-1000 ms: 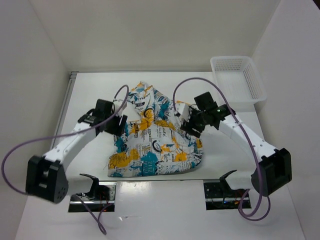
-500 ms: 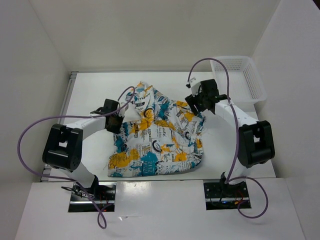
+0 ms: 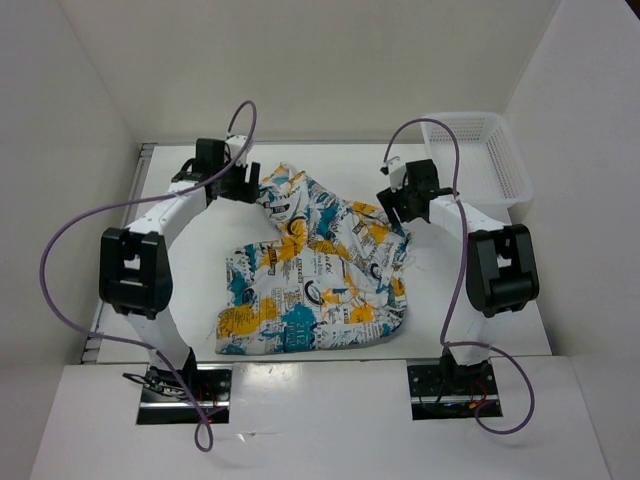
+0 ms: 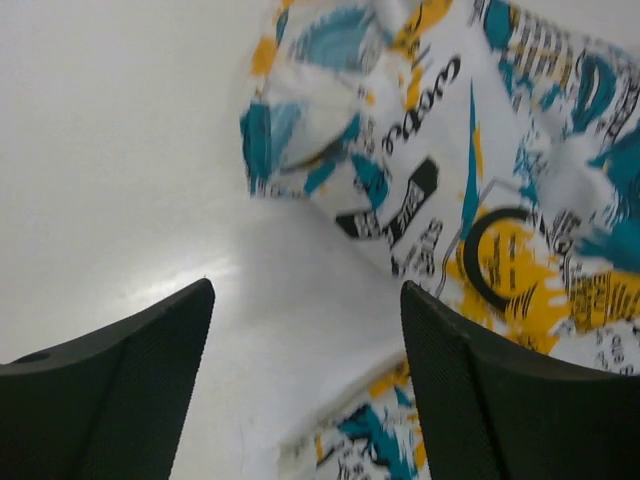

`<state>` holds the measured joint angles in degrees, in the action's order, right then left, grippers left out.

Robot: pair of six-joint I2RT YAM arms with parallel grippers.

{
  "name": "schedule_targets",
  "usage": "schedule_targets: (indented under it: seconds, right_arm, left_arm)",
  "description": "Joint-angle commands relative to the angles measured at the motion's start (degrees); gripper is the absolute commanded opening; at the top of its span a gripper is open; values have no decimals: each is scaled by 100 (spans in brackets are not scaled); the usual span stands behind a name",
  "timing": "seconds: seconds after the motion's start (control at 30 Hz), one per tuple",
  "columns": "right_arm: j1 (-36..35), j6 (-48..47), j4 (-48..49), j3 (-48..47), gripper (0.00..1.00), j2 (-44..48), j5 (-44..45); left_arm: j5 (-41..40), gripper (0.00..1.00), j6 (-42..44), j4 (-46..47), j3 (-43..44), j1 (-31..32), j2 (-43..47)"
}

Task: Fold and stack the shorts
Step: Flatten the shorts out

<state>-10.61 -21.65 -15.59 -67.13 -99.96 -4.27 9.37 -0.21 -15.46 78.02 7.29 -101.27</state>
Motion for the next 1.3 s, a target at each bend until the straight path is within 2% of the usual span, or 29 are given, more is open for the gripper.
schedule_targets:
  seconds: [0.0,0.2,0.4,0.47,0.63,0.73,0.77,0.8,0.93,1.0,1.17,1.27]
  right_arm:
    - [252,-40,320,-327,73,-339,-39]
    - [314,-375,-5,-494,73,-551,-547]
    - [314,-489,-207,-494,73,-743,-742]
    - [314,-551,-207,-441,73,-805,-742]
    - [314,-551,-347,-441,73,-858,-794]
    - [314,-910,-549,-502,73,-701,-794]
    - [314,-1111,-602,-563,71,-622,-742]
    - [314,-1209,-759,-642,71,-621,-742]
    - [314,-1359,-1120,-828,70,-428,-1145]
    - [314,-1534,-1279,-889,70,-358,-1329]
    - [77,-1781,-1596,-696,70,-146,-1497]
    - [-274,-1781,-1150,-101,72,-41,-964]
  left_arm:
    - [531,84,21,359,555,9,-743]
    - [645,87,21,308,1504,62,-1640]
    - [698,87,21,517,1813,115,-2185]
    - [811,87,21,317,2068,168,-2353]
    - [1171,69,21,87,2007,282,-2406]
    - [1234,50,21,-27,1857,282,-2354]
    - [1234,32,21,-27,1796,282,-2353]
    - [1234,24,21,-27,1796,282,-2353]
    - [866,0,21,79,1726,282,-2239]
    - [804,0,21,79,1673,282,-2056]
    - [647,0,21,-729,1621,176,-1361]
    - [252,0,21,-1151,1069,176,-572]
